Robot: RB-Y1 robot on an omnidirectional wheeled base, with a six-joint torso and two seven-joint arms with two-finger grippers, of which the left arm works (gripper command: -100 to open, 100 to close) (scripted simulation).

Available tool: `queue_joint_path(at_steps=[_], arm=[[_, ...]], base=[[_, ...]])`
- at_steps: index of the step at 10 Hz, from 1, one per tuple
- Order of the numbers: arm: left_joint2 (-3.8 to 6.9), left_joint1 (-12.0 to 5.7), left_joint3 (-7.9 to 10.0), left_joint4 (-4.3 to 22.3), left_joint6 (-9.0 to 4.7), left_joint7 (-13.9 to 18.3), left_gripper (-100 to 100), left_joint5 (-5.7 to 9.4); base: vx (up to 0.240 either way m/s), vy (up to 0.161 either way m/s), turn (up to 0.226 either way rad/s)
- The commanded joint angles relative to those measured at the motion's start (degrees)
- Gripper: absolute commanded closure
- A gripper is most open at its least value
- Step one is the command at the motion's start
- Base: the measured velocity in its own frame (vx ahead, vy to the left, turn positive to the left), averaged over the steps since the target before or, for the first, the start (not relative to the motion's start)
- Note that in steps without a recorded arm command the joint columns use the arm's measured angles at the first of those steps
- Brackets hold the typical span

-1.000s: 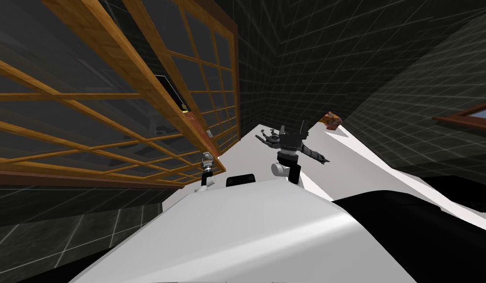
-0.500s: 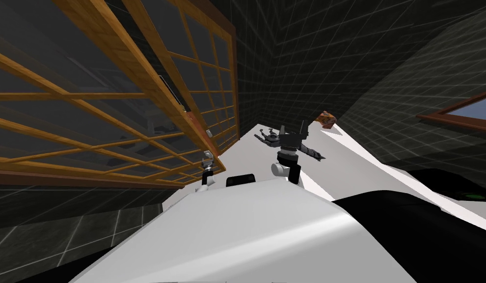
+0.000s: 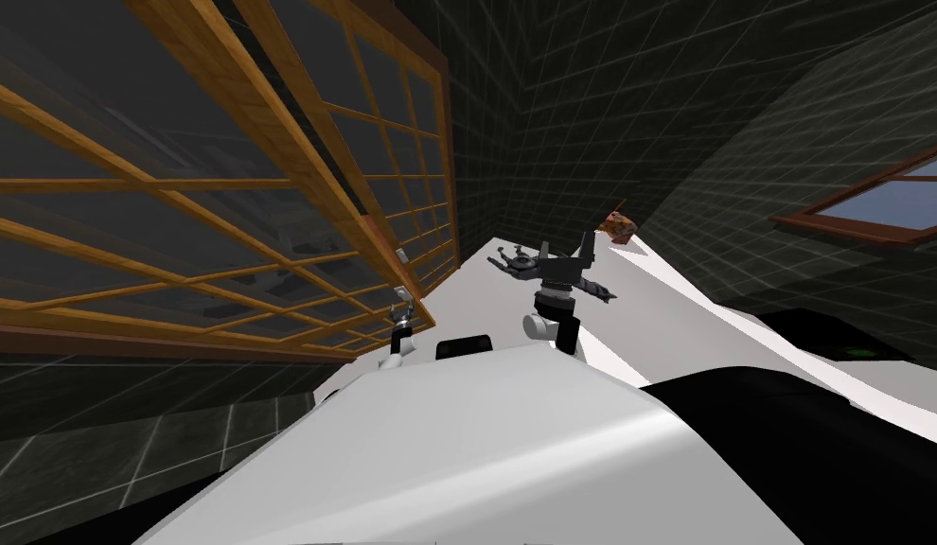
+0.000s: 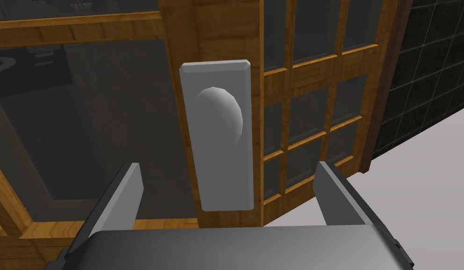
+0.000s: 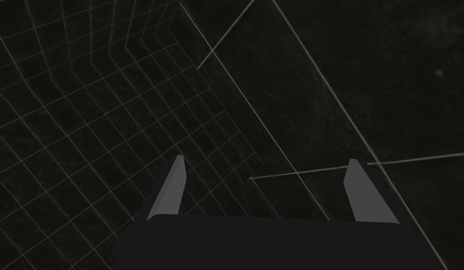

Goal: Pull the door open

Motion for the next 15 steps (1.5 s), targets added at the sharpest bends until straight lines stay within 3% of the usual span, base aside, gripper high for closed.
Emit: queue_joint_path(at_steps=[1, 3, 4, 5, 6, 7, 8, 9, 10, 15], arm=[[-0.01, -0.15, -0.38, -0.08, 0.06, 1.75, -100, 0.68], [-0.02, -0.42, -0.91, -0.06, 0.1, 3.98, -100, 1.62], [0.01, -0.47, -0.78, 0.21, -0.03, 3.37, -100, 1.35], [1.78, 0.22, -0.34, 0.75, -0.5, 5.33, -100, 1.85], [2.18, 0.38, -0.24, 0.87, -0.6, 5.72, -100, 1.95], [3.37, 0.85, 0.08, 1.21, -0.9, 6.87, -100, 2.25], [4.04, 1.12, 0.26, 1.41, -1.07, 7.52, -100, 2.42], [3.43, 1.17, 0.1, 1.1, -0.99, 6.82, -100, 2.26], [3.43, 1.17, 0.1, 1.1, -0.99, 6.82, 100, 2.26], [3.43, 1.17, 0.1, 1.1, -0.99, 6.82, 100, 2.26]], base=[[-0.076, 0.026, -0.044], [-0.092, 0.009, -0.049], [-0.042, 0.002, -0.009], [0.153, 0.01, -0.163], [0.236, 0.021, -0.133], [0.231, 0.022, -0.116], [0.214, 0.037, -0.109], [0.095, 0.023, -0.017], [-0.006, -0.002, 0.018], [-0.021, -0.002, 0.002]])
